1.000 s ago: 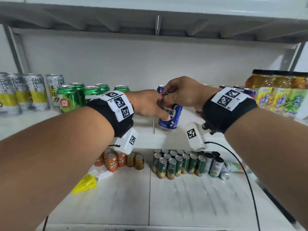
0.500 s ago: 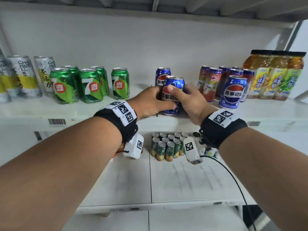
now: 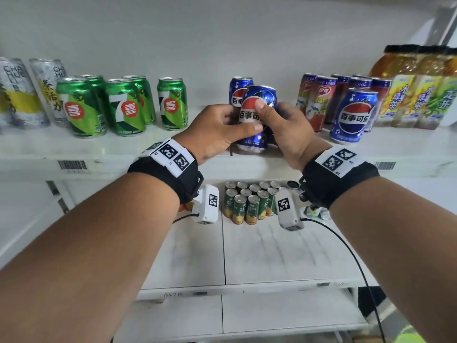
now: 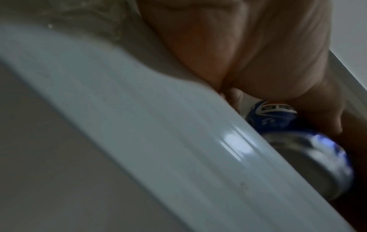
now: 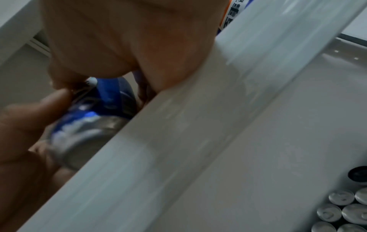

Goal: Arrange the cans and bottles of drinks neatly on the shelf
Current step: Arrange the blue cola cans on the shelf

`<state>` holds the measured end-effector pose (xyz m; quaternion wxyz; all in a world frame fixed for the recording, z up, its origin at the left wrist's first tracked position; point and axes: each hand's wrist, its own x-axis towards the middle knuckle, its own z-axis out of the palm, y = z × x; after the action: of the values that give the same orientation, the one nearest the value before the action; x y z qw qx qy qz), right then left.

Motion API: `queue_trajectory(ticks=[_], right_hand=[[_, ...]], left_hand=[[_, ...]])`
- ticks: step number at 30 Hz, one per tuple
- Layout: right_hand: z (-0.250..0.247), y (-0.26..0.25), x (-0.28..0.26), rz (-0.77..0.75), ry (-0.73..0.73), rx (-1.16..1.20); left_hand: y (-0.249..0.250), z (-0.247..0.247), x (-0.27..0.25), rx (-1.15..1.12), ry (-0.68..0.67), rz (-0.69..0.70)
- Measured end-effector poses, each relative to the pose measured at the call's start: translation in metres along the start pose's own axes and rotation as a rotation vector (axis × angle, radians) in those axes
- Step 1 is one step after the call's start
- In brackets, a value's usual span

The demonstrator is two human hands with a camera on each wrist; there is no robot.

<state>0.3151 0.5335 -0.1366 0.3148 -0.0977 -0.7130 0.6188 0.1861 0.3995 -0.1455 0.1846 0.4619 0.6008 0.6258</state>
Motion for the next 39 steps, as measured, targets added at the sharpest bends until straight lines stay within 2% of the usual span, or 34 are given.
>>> queue_trajectory(ticks=[7,18,22,25,30,34,39], right_hand=[[-0.004,-0.004,0.004,0.122,-0.101,0.062],[-0.011,0.003,0.010,0.112,-0.227,0.055],[-0.012,0.005,0.013,0.093,-0.235,0.045],[-0.012,0.004,0.012,0.042,-0.171,0.022],[-0.011,0.006,0.010,-0.066,-0.062,0.071],[-0.010,0.006,0.006,-0.116,-0.081,0.055],[-0.011,0.010,0.008,-0.197,-0.115,-0.094]], left_hand=[[0.003,-0.001,0.002,0.031,0.083,-0.045],[-0.001,-0.001,0.018,0.050,0.151,-0.107],[0.000,-0.001,0.017,0.066,0.154,-0.072],[0.000,-0.002,0.014,0.129,0.156,-0.012],[0.002,-0.001,0.006,0.107,0.122,0.052],[0.003,0.000,0.001,0.239,0.139,0.134],[-0.003,0.000,0.007,0.405,0.158,0.193]])
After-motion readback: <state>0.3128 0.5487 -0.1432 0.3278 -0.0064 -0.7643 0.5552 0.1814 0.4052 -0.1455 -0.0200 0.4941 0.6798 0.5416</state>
